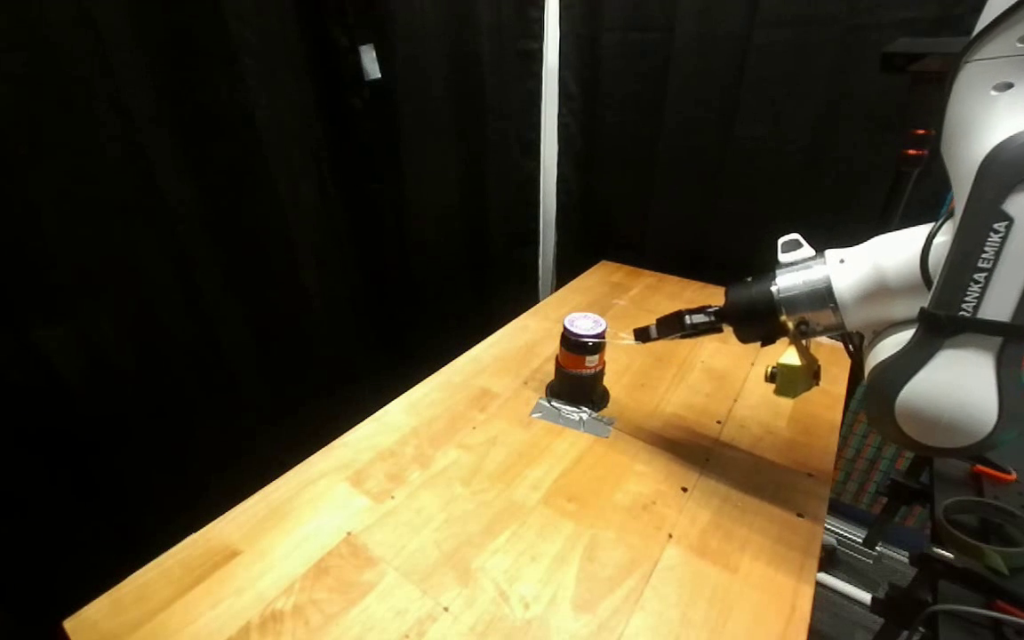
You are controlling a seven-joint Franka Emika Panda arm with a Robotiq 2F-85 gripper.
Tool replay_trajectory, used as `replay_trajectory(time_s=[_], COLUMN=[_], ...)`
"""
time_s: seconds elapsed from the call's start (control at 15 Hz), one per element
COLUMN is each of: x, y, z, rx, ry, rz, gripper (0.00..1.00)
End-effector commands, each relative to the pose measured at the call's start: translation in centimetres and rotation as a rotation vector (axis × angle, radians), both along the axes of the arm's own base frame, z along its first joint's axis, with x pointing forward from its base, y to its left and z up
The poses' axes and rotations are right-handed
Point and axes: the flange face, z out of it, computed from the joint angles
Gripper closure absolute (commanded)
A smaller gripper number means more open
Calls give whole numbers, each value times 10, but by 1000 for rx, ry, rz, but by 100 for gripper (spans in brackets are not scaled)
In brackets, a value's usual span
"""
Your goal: Put a rubber band around the cup
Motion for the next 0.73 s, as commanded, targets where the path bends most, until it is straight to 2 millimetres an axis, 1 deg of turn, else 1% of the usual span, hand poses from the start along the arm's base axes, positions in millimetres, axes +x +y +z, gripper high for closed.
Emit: replay_trajectory(time_s=[0.0, 0.2, 0.33, 0.4, 0.47, 0.6, 0.67], x=[4, 5, -4, -7, 0, -4, -5], y=[4, 4, 4, 3, 1, 1, 1], z=[9, 9, -3, -10, -4, -11, -12], rx=[33, 36, 22, -2, 8, 2, 1], ry=[-46, -46, -13, 48, 23, 53, 57], rz=[-7, -9, -7, 3, -1, 2, 2], gripper=[91, 90, 65, 62, 79, 63, 62])
